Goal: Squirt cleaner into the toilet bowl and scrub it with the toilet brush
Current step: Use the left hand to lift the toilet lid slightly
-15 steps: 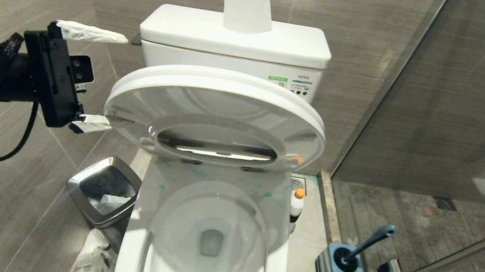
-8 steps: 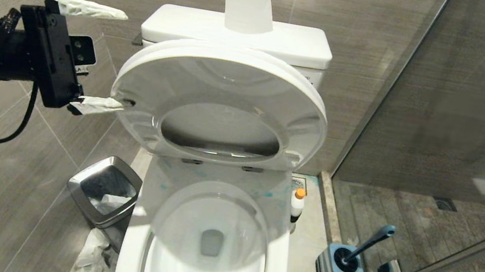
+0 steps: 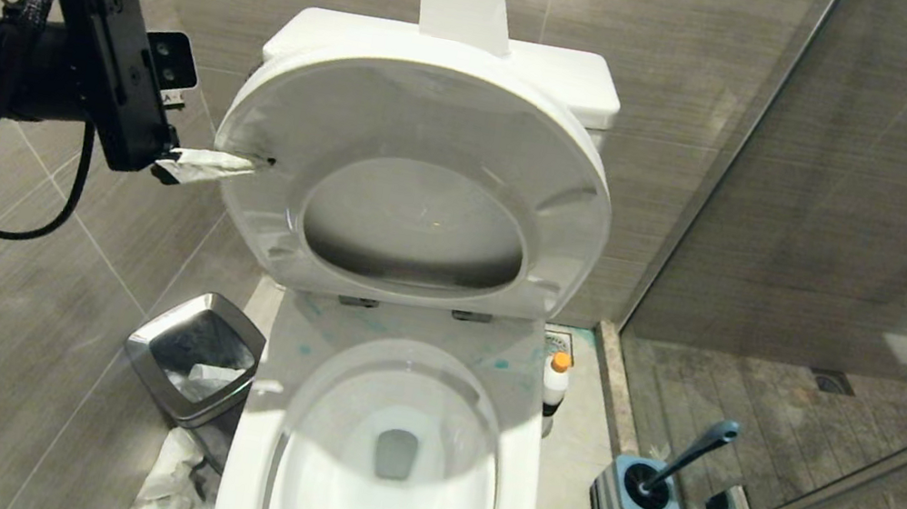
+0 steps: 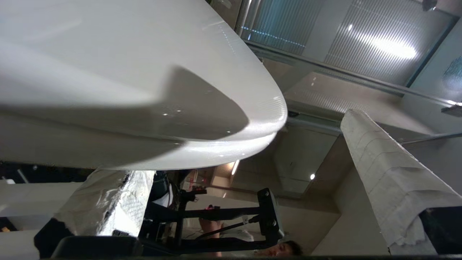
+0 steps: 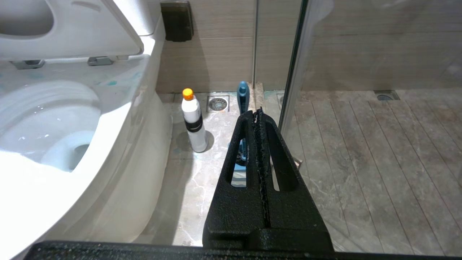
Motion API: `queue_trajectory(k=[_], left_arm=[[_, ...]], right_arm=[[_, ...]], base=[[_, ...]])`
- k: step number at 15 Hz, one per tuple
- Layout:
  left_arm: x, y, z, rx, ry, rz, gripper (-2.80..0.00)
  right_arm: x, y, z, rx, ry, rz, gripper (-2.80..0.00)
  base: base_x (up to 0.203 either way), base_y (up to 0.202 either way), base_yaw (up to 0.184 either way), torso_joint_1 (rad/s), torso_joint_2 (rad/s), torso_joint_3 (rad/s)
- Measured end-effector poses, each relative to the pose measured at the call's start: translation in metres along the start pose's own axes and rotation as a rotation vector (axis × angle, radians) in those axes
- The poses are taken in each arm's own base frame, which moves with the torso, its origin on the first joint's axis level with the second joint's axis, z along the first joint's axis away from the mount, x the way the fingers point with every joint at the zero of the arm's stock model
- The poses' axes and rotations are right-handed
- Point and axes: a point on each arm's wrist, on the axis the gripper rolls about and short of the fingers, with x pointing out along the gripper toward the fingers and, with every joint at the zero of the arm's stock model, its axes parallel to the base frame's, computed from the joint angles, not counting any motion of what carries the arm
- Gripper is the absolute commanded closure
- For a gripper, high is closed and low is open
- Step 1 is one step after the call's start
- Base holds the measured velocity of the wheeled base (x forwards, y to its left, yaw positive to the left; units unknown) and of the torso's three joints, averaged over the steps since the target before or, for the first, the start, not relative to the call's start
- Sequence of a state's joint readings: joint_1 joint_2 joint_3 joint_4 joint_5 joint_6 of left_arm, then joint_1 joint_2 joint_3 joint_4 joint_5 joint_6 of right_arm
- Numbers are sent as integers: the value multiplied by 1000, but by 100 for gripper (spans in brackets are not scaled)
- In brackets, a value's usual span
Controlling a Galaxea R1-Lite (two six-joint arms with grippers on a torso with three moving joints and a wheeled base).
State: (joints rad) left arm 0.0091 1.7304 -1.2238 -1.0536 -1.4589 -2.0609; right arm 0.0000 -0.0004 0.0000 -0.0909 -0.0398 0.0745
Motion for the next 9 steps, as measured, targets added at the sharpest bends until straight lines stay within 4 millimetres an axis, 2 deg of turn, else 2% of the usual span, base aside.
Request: queue_trajectory(k=[9], left_arm=[[3, -26, 6, 59, 7, -11, -280]], right_arm=[[0, 0, 0, 0, 0, 0, 0]], base=[[0, 0, 0, 0, 0, 0]])
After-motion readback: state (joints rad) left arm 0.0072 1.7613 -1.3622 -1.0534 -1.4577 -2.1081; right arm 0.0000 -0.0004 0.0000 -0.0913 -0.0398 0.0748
